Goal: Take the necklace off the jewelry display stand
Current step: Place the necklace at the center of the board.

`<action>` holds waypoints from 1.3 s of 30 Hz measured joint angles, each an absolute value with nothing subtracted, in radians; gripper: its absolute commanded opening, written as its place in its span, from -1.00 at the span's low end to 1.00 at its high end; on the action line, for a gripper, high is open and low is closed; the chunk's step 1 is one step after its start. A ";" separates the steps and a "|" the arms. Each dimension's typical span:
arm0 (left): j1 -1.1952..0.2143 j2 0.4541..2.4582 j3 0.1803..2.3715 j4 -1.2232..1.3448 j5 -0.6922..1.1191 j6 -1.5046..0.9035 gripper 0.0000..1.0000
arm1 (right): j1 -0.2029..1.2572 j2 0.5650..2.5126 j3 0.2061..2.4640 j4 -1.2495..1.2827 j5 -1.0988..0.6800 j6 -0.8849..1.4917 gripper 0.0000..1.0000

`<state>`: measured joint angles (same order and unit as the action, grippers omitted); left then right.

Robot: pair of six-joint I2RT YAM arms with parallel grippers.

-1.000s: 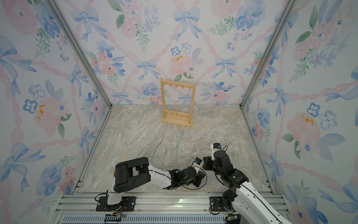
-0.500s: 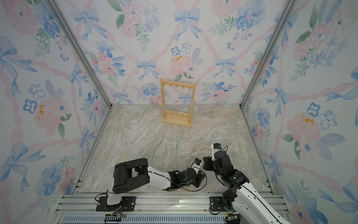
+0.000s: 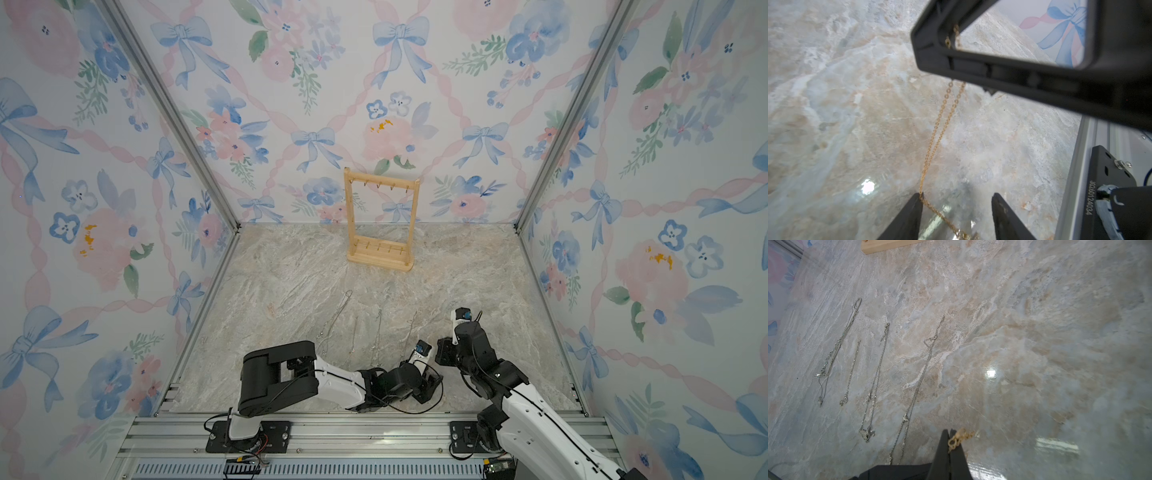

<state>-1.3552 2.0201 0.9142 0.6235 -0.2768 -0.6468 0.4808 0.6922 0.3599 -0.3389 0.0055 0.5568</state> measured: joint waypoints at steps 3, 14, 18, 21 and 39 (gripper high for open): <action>-1.355 2.015 0.905 0.627 -0.281 -0.647 0.19 | 0.466 0.684 0.360 -0.340 0.012 0.555 -1.00; -1.370 2.002 0.876 0.646 -0.301 -0.647 0.31 | 0.430 0.682 0.368 -0.360 0.016 0.537 -1.00; -1.374 1.994 0.865 0.649 -0.311 -0.648 0.35 | 0.413 0.676 0.368 -0.371 0.016 0.531 -1.00; -1.375 1.992 0.861 0.649 -0.315 -0.649 0.38 | 0.408 0.676 0.368 -0.381 0.016 0.530 -1.00; -1.388 1.979 0.847 0.648 -0.341 -0.656 0.52 | 0.331 0.671 0.379 -0.400 0.015 0.515 -1.00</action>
